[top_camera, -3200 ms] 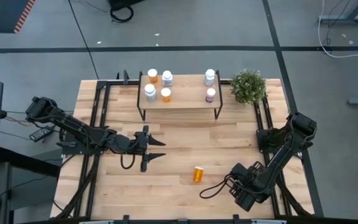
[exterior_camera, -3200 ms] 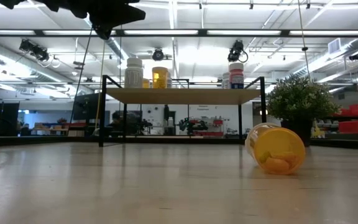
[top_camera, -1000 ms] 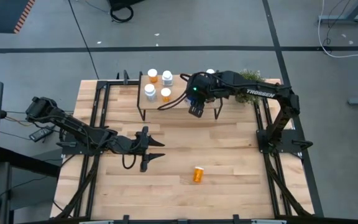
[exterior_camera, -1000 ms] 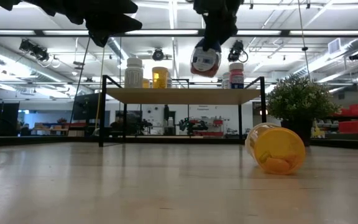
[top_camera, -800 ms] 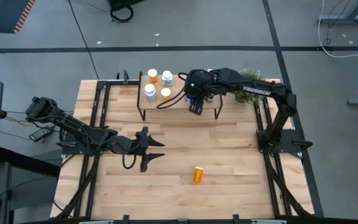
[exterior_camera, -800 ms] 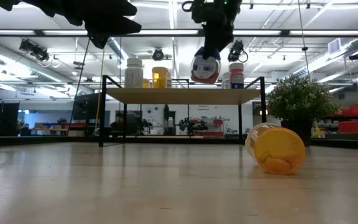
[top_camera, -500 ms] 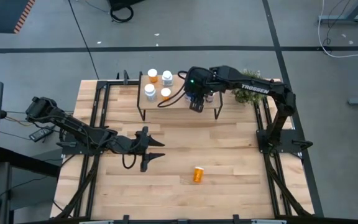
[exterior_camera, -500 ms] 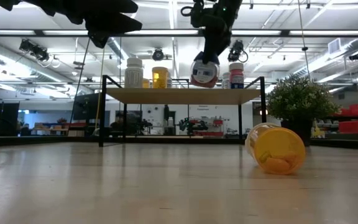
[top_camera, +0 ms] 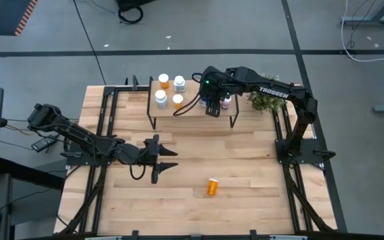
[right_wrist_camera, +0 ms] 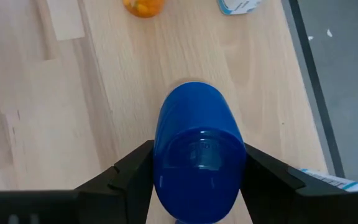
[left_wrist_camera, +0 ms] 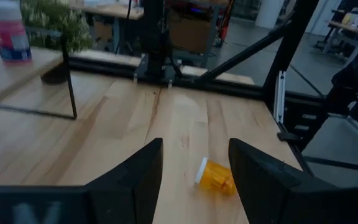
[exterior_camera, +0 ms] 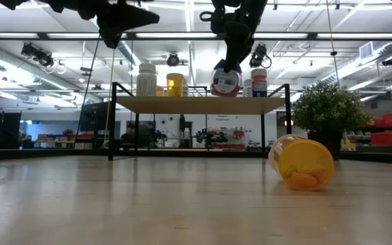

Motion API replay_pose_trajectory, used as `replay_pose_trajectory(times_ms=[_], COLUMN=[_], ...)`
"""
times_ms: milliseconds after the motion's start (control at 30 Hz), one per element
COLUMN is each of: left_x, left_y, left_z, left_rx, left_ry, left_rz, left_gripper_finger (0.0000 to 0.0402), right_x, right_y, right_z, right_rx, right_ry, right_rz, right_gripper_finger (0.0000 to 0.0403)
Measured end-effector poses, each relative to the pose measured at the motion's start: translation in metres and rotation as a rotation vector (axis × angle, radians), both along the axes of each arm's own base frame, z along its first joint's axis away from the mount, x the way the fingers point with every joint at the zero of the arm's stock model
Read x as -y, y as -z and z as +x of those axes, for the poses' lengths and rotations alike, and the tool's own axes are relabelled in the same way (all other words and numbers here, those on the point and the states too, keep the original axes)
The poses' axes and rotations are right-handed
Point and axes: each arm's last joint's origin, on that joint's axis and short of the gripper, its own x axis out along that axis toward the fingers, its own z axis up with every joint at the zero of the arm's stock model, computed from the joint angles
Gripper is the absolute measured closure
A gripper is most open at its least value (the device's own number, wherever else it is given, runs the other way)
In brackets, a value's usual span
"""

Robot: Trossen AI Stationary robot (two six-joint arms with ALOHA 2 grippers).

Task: Pick and place medicine bottles onto shelf by color
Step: Put the blue pill bottle on the shelf

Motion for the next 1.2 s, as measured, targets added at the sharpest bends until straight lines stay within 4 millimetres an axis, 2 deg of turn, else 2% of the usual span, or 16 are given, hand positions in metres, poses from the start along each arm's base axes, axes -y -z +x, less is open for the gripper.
replay_pose_trajectory(times_ms=[833,1200], left_x=[0.0003,0.0007], left_y=[-0.0035,-0.0034], left_z=[0.0006,0.0005], left_rx=[0.034,0.034], left_ry=[0.005,0.006], left_rz=[0.012,0.007], left_gripper_finger=[0.0212,0.0212], right_x=[0.0003,0.0061], right_y=[0.0000,-0.0007], right_z=[0.0002,-0.0009], right_rx=[0.004,0.022], right_ry=[-0.007,0.020], right_rz=[0.005,0.010], right_gripper_finger=[0.0177,0.0096])
